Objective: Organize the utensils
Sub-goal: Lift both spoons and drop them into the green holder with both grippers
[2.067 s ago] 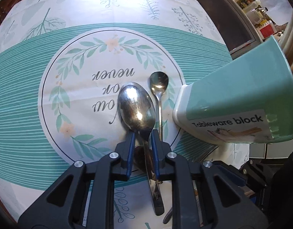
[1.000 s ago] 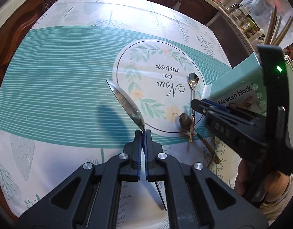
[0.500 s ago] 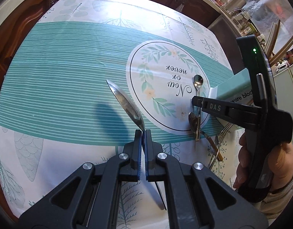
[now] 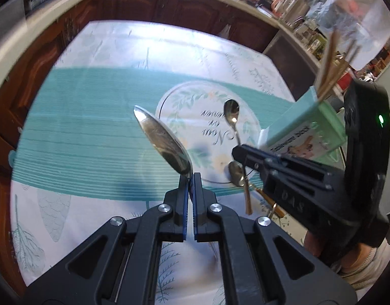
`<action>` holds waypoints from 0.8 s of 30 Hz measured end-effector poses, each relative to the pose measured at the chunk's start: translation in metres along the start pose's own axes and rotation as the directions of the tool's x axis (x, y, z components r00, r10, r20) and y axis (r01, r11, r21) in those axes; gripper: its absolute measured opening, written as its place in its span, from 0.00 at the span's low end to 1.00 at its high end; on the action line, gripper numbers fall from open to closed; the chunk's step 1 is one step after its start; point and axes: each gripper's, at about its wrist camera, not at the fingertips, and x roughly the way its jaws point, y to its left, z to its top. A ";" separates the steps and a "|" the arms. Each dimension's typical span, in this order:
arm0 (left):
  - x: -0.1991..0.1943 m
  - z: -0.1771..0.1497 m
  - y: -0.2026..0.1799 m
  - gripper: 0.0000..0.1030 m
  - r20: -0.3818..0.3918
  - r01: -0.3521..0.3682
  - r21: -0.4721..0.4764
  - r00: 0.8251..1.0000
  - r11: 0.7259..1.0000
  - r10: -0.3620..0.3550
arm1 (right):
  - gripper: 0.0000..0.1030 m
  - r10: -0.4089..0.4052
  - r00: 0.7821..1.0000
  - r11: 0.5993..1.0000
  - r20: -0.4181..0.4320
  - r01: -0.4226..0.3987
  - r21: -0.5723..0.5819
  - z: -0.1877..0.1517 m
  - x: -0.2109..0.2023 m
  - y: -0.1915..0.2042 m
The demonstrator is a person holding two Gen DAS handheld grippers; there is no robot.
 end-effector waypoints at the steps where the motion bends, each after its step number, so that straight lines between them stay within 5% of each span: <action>1: -0.009 -0.001 -0.006 0.00 0.023 -0.005 0.017 1.000 1.000 0.004 | 0.03 0.042 0.999 0.999 0.034 -0.042 -0.012 -0.004 -0.010 -0.001; 4: -0.038 -0.005 -0.034 0.00 0.109 -0.033 0.103 0.994 0.994 0.022 | 0.03 0.155 0.977 0.987 0.144 -0.149 -0.055 -0.023 -0.046 -0.005; 8: -0.072 -0.007 -0.077 0.00 0.206 -0.059 0.219 0.978 0.974 0.013 | 0.03 0.237 0.922 0.969 0.306 -0.201 -0.145 -0.037 -0.096 -0.009; 17: -0.130 0.025 -0.184 0.00 0.327 -0.030 0.380 0.939 0.925 -0.104 | 0.03 0.193 0.803 0.981 0.563 -0.170 -0.093 -0.037 -0.179 -0.087; 24: -0.145 0.068 -0.261 0.00 0.394 -0.053 0.443 0.908 0.895 -0.141 | 0.03 0.165 0.711 0.981 0.683 -0.190 -0.039 -0.013 -0.211 -0.139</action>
